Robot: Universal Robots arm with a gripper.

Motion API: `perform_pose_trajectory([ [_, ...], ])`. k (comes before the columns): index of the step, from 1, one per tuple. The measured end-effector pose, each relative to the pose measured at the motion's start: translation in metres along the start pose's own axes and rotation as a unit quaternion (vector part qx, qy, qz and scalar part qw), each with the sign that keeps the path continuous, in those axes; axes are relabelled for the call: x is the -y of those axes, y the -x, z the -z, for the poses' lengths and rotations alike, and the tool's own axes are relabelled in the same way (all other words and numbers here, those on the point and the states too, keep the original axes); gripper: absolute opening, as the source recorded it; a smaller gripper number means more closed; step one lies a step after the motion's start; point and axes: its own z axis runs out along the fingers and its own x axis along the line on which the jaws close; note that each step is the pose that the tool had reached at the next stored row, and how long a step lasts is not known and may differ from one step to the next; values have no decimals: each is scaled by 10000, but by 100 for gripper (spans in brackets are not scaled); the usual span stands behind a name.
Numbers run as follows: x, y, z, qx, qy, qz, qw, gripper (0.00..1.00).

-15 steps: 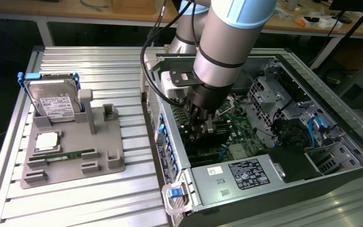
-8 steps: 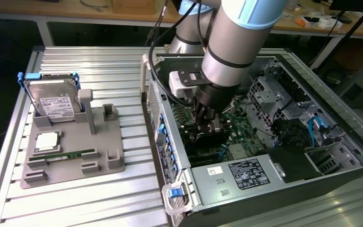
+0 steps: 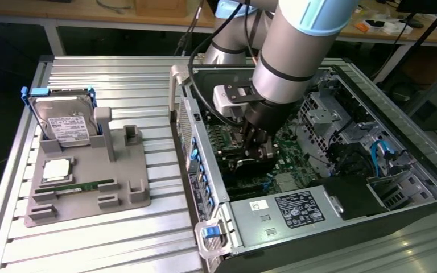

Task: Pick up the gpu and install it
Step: 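Press down on the gpu until it lock into place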

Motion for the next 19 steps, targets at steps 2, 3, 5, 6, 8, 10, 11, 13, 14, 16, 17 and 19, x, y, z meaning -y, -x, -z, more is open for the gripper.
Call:
perform_pose_trajectory([
  [2, 40, 0, -1, 0, 0, 0, 10000, 11],
  [3, 57, 0, -2, 1, 0, 0, 10000, 11],
  [5, 73, -1, -1, 0, 0, 0, 10000, 11],
  [6, 73, -1, -2, 0, 0, 0, 10000, 11],
  [8, 74, 0, -5, 1, -1, 0, 10000, 11],
  [10, 73, -1, -27, 2, -1, 0, 10000, 11],
  [11, 73, -2, -40, 3, 0, 0, 10000, 11],
  [13, 72, -4, -66, 5, 0, 0, 10000, 11],
  [14, 72, -4, -77, 5, 0, -1, 10000, 11],
  [16, 72, -6, -99, 5, 0, 0, 10000, 11],
  [17, 72, -6, -109, 6, 0, 0, 10000, 11],
  [19, 71, -8, -125, 2, 2, 0, 10000, 11],
])
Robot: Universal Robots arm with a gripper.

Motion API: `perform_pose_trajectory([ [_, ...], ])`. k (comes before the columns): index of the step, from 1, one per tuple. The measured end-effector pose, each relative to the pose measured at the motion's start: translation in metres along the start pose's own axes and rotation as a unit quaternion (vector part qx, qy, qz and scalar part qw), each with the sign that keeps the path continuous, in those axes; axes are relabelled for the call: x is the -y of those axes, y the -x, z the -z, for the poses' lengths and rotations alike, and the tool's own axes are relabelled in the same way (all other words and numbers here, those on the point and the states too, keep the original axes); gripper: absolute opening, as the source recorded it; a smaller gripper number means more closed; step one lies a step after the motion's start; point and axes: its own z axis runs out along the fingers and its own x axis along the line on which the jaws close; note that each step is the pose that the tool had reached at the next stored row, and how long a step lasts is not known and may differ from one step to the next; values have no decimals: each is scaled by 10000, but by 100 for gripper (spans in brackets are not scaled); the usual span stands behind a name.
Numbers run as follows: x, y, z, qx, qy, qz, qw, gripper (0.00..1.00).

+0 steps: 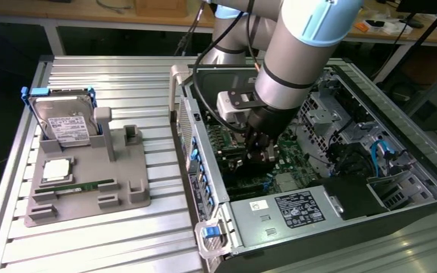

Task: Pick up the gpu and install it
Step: 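Press down on the gpu until it lock into place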

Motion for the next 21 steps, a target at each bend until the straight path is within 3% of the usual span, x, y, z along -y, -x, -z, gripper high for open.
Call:
perform_pose_trajectory([
  [7, 0, 0, -23, 4, -2, 0, 10000, 11],
  [10, 2, 4, 23, 14, -8, 0, 10000, 11],
  [14, 2, 7, 105, 4, -3, 0, 10000, 11],
  [21, 2, 7, 107, 4, -3, 0, 10000, 11],
])
